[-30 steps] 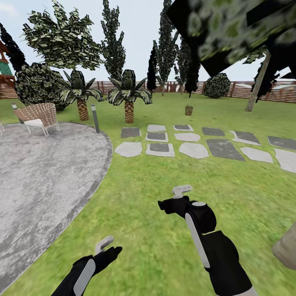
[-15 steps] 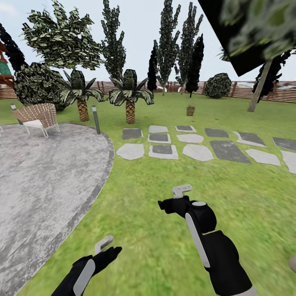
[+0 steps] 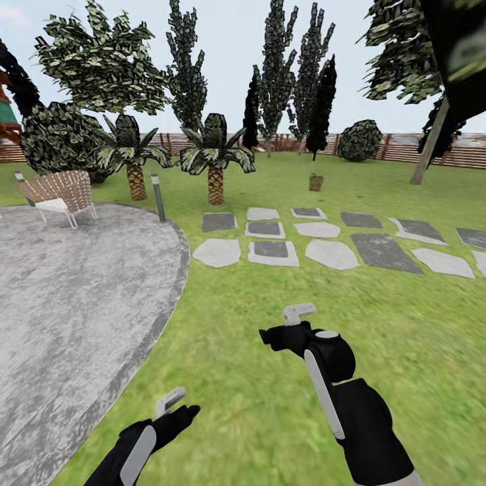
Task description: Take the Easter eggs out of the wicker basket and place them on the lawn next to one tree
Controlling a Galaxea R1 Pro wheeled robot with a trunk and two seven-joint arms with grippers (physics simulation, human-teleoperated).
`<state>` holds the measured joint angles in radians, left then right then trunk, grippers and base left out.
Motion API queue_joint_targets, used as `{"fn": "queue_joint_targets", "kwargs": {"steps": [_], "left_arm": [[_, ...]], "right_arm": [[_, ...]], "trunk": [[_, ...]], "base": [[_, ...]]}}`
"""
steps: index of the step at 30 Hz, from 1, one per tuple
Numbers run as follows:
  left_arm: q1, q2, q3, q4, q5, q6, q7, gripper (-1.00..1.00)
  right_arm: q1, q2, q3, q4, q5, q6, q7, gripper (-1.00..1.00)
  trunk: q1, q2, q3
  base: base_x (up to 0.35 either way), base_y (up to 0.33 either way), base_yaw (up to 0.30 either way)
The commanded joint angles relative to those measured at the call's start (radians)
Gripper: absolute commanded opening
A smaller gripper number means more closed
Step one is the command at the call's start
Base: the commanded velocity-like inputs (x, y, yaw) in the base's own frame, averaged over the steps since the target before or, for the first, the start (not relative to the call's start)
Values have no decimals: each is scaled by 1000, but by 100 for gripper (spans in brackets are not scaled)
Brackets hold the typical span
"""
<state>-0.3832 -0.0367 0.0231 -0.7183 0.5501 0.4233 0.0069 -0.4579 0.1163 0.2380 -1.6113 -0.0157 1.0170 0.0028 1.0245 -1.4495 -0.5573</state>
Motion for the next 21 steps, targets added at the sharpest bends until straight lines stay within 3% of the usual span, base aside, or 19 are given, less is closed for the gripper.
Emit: {"fn": "queue_joint_targets", "kwargs": {"steps": [1,9,21], "left_arm": [[0,-1,2,-1,7,6,1,100],[0,0,2,-1,7,4,1,100],[0,-1,3,-1,8,-2,2,100]], "right_arm": [[-1,0,0,-1,-1,5,0,100],[-1,0,0,-1,-1,5,0,100],[-1,0,0,-1,-1,5,0,100]], "trunk": [[1,0,-1],[1,0,-1],[1,0,-1]], "base": [[306,120,0],[307,116,-38],[309,107,-234]]}}
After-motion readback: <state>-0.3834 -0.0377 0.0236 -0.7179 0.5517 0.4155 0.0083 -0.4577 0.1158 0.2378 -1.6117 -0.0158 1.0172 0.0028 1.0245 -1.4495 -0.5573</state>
